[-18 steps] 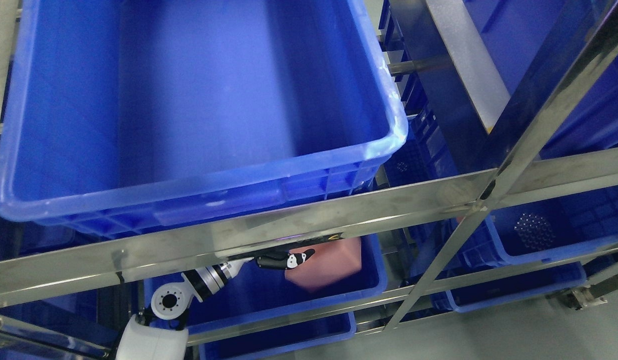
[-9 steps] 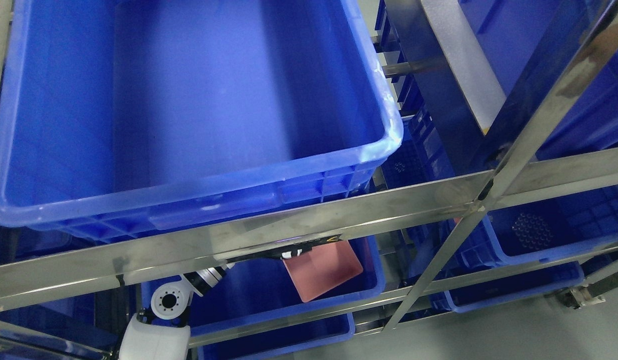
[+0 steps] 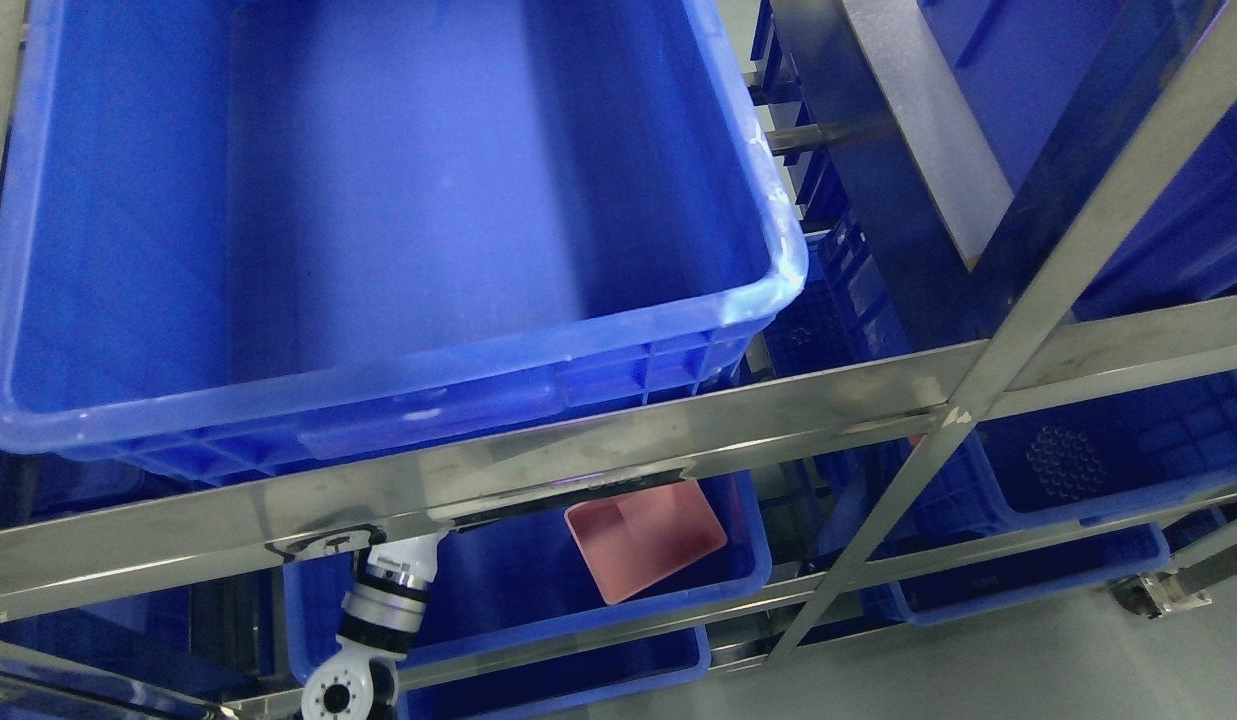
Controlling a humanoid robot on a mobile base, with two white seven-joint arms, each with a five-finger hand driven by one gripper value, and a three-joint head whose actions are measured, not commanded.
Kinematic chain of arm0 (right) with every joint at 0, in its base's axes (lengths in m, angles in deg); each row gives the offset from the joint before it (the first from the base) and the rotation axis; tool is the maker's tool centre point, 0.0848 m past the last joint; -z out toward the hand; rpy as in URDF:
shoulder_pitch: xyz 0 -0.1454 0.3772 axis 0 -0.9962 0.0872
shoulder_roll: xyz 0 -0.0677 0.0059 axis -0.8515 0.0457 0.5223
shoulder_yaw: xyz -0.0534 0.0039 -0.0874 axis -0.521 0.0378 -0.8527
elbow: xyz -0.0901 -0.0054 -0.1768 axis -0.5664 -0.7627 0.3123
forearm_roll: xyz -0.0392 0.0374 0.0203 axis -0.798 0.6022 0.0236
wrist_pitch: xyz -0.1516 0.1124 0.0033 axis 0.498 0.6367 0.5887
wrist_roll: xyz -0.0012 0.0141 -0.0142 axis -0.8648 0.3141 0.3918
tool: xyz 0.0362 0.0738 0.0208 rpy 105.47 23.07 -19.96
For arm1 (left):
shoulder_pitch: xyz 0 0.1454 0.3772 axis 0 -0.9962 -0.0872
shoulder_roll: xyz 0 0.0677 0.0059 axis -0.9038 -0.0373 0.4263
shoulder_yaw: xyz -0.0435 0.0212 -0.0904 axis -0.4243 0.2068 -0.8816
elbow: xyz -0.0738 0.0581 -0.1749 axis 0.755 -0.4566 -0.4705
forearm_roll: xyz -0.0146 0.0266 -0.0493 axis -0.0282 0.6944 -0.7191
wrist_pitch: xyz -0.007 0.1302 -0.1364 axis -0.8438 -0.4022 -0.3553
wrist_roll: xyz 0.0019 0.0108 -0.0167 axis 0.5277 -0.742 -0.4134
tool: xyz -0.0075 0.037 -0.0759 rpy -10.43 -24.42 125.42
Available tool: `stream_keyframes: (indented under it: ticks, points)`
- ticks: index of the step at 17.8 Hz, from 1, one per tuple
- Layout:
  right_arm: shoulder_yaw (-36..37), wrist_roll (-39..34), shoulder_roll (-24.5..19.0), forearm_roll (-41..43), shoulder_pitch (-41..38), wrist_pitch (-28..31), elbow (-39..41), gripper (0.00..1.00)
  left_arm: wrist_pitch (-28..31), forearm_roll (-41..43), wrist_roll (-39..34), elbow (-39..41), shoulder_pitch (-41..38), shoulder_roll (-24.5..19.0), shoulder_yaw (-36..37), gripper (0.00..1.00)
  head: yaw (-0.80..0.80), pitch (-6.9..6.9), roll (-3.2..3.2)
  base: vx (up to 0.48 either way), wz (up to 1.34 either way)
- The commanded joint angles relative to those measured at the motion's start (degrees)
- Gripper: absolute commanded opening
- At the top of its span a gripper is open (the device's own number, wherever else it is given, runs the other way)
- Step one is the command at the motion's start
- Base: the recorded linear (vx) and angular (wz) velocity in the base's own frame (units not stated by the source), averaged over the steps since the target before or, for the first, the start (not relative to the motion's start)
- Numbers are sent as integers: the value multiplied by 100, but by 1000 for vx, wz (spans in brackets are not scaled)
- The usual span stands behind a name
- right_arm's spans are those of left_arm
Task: Place storage box into left shelf container
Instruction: 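Release the pink box in the bin and withdraw the left hand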
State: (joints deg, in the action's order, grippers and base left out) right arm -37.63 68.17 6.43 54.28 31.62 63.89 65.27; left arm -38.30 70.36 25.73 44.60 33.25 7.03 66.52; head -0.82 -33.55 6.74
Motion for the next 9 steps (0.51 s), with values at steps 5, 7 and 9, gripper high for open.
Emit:
stream_keyframes:
  ticks: [5,7,9]
  points:
    - [26,-2,100,-9,-53,2,100,100,41,-200,-837,894,-1099,-61,183,100,0,0,0,0,0]
    - [26,-2,100,-9,-53,2,100,100,6,-200,-837,903,-1178,-61,122,100,0,0,0,0,0]
    - [26,-2,100,-9,-53,2,100,100,-3,-200,-828,903,-1240,-61,112,100,0,0,0,0,0]
